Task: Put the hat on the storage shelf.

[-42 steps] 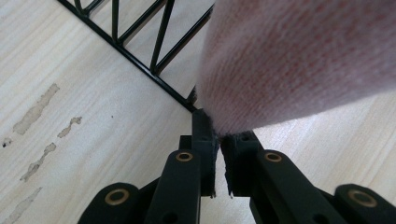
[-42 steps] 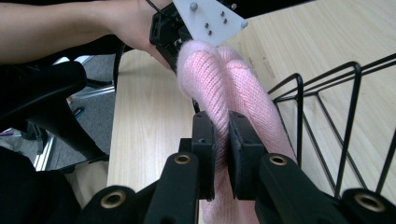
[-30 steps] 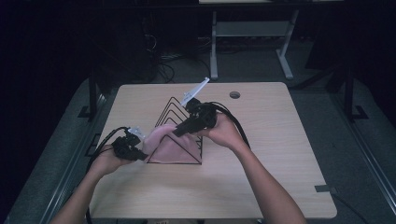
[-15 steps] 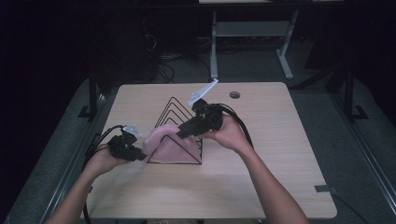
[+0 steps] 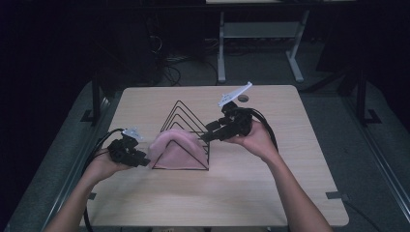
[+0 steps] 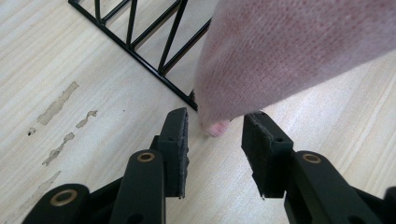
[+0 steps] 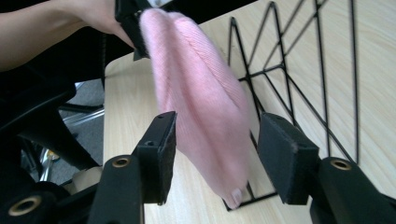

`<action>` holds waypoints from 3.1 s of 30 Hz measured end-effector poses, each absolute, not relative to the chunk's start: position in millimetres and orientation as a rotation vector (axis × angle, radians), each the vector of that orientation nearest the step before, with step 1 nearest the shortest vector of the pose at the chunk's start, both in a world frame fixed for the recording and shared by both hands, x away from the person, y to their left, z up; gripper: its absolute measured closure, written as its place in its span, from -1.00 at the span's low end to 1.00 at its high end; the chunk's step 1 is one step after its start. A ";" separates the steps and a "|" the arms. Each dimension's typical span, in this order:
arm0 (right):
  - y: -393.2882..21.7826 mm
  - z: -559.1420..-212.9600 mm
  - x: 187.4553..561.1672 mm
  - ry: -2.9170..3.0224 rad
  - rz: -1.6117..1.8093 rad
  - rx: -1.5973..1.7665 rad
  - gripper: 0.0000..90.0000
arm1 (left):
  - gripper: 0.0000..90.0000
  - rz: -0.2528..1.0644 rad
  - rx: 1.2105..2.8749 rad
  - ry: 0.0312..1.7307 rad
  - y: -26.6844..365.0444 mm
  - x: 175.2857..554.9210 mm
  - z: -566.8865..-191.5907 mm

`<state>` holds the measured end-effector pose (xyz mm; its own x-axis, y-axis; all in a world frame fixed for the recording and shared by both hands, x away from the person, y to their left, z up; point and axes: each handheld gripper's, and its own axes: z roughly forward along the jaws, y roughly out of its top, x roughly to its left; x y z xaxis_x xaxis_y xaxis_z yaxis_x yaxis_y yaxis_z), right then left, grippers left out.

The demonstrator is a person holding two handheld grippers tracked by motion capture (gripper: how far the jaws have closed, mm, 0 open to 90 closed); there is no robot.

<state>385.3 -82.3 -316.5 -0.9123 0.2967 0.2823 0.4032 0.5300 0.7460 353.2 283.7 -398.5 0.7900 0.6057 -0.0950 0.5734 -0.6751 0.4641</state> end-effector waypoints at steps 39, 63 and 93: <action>-169.5 -355.1 375.9 -2.607 -1.327 -0.909 -0.16 | 0.16 0.090 2.458 0.882 292.6 348.2 -389.1; -240.4 -408.4 350.6 -2.506 -1.305 -1.149 -0.23 | -0.12 0.098 2.452 0.890 294.2 342.6 -391.3; -276.1 -438.3 275.1 -2.514 -1.380 -1.220 -0.39 | -0.23 0.100 2.331 0.937 296.4 315.0 -397.9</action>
